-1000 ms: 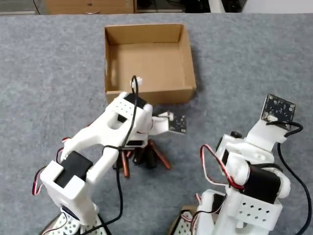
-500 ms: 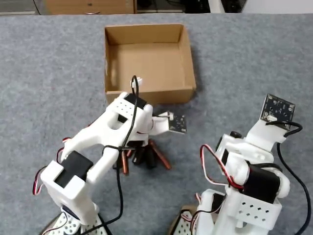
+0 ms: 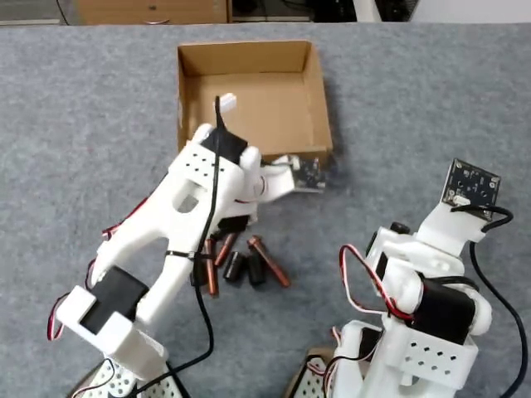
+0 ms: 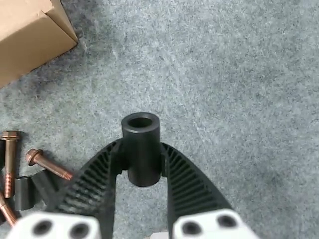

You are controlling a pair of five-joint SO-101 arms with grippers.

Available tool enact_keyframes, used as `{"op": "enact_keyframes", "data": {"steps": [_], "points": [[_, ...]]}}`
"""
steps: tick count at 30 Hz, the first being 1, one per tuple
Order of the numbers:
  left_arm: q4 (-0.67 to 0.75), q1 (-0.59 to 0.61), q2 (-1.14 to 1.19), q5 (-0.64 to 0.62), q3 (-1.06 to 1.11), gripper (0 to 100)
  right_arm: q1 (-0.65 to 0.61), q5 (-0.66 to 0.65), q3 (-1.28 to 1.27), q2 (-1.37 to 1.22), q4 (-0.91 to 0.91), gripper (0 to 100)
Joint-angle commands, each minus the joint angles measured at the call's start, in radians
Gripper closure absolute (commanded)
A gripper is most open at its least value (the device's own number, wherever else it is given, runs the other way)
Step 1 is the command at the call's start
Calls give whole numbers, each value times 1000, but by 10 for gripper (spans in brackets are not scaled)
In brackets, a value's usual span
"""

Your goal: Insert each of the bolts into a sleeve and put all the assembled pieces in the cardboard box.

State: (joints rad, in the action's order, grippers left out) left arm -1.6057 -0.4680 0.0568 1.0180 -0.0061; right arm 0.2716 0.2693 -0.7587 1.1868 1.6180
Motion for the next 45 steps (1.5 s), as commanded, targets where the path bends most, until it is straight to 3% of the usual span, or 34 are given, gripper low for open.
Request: {"op": "enact_keyframes", "data": {"steps": [1, 6, 11, 17, 23, 30, 39, 45], "points": [[-86, 5, -76, -118, -149, 981, 2, 5, 5, 5, -43, 998], [-132, 54, -120, -390, -302, 981, 2, 5, 5, 5, -106, 998], [-137, 178, -160, -720, -374, 981, 2, 5, 7, 5, -152, 998], [-138, 347, -240, -868, -382, 981, -18, 0, 143, 4, -164, 998], [-133, 474, -479, -1079, -413, 981, -213, -63, 303, -1, -164, 998], [-138, 562, -727, -1111, -361, 981, -438, -66, 317, -2, -187, 998], [-123, 539, -1033, -1111, -38, 981, -711, -83, 271, -1, -212, 998], [89, 423, -1234, -1254, 167, 981, -783, -132, 142, 5, -258, 998]]}}
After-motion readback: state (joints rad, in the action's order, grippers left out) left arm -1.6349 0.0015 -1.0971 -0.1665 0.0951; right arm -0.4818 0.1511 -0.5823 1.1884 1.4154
